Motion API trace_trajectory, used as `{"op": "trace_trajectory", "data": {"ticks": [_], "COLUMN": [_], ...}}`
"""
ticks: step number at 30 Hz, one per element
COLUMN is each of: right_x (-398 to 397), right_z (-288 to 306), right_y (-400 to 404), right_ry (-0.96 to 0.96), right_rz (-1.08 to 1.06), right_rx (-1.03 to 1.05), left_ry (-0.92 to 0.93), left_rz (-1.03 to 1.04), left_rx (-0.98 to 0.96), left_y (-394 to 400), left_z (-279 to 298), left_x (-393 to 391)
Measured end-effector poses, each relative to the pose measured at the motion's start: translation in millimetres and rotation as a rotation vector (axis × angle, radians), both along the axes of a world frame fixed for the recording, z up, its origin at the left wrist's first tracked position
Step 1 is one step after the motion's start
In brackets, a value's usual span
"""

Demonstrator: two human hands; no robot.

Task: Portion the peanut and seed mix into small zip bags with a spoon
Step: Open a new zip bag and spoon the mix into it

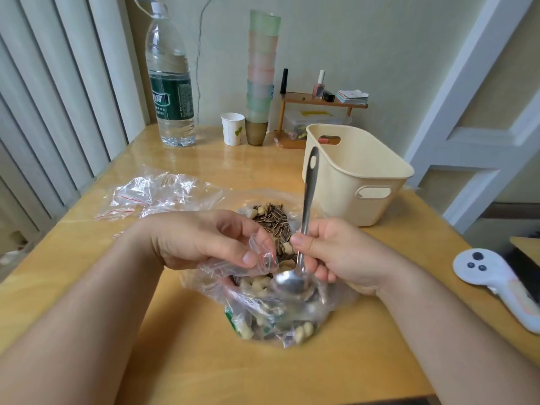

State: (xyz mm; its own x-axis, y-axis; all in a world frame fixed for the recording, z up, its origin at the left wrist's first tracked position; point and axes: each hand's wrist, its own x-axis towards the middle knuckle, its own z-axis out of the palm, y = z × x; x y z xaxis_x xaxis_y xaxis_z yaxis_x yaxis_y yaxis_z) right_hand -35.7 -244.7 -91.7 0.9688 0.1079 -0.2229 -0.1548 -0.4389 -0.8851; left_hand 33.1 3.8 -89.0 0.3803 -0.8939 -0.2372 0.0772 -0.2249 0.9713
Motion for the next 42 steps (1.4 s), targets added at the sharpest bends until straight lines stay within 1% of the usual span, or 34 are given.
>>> {"op": "trace_trajectory", "data": {"ticks": [3,5,8,10,12,14,16,18,21,23,26,29,31,37,40,42], "right_x": [18,24,21,13,7,6,10,17,28,31,27,20,18,38,46,50], "right_z": [6,7,12,18,22,20,13,5,0,1,6,7,4,-6,-6,-4], "right_y": [-8,-8,-10,-12,-11,-6,-1,1,-3,-6,-10,-11,-9,-9,-7,-8], "right_ry": [-0.116,-0.158,-0.168,-0.156,-0.112,-0.060,-0.044,-0.046,-0.081,-0.133,-0.134,-0.018,0.012,-0.106,-0.163,-0.181], "right_rz": [-0.060,-0.044,0.005,0.055,0.115,0.159,0.165,0.127,0.000,-0.033,0.013,0.118,0.142,0.000,0.017,0.035], "right_rx": [-0.126,-0.148,-0.119,-0.066,0.027,0.084,0.063,0.052,0.044,0.030,0.015,0.083,0.095,0.090,0.090,0.046], "left_ry": [0.000,-0.022,-0.023,-0.064,-0.106,-0.128,-0.151,-0.172,-0.186,-0.200,-0.230,-0.294,-0.307,-0.276,-0.259,-0.190], "left_rz": [0.017,0.059,0.181,0.299,0.420,0.488,0.540,0.595,0.613,0.626,0.660,0.686,0.712,0.766,0.809,0.835], "left_rx": [-0.052,-0.084,-0.170,-0.191,-0.173,-0.161,-0.137,-0.113,-0.046,-0.012,0.002,0.000,-0.015,-0.028,0.008,-0.007], "left_y": [1,4,5,1,-3,-7,-11,-15,-20,-21,-23,-25,-27,-29,-31,-32], "left_z": [0,0,3,5,6,4,1,-3,-6,-6,-4,-2,-1,-5,-10,-13], "left_x": [0,2,5,5,6,7,6,6,4,3,2,0,-2,0,4,6]}}
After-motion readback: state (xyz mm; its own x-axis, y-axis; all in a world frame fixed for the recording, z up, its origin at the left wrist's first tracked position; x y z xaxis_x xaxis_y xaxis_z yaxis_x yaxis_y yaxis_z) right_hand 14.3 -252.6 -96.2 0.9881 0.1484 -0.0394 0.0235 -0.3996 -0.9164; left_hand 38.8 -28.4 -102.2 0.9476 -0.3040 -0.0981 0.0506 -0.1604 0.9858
